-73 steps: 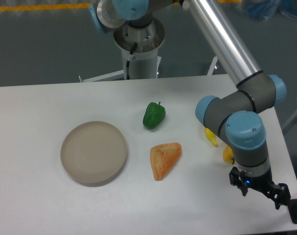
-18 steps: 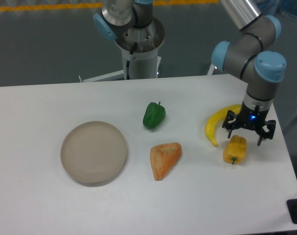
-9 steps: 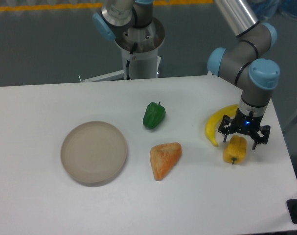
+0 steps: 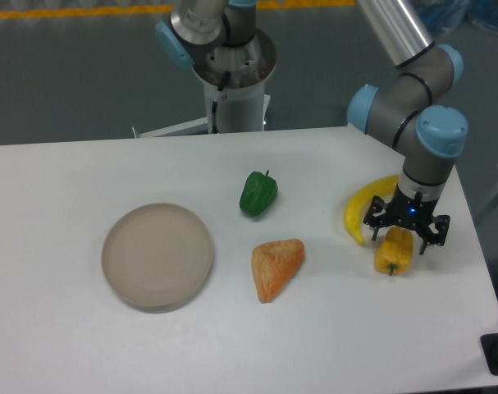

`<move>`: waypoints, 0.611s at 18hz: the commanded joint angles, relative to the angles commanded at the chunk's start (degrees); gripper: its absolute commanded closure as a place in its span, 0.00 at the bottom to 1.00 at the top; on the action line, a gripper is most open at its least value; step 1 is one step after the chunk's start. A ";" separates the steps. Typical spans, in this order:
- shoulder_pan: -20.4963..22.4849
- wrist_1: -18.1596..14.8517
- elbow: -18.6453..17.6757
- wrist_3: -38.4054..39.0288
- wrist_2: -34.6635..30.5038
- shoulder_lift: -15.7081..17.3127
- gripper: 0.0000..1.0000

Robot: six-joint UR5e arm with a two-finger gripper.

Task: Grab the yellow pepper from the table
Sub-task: 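Lower the open gripper down onto the yellow pepper, then close the gripper around the yellow pepper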

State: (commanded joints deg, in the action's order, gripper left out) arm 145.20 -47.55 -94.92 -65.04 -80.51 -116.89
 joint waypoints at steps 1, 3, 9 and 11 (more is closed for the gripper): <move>0.00 0.00 0.00 0.00 0.00 0.00 0.11; 0.00 -0.09 0.09 -0.09 0.00 0.00 0.30; 0.00 -0.09 0.18 -0.09 0.00 0.00 0.60; 0.00 -0.17 0.53 -0.09 0.00 0.09 0.60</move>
State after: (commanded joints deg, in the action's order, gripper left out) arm 145.20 -47.72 -94.40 -65.13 -80.51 -116.81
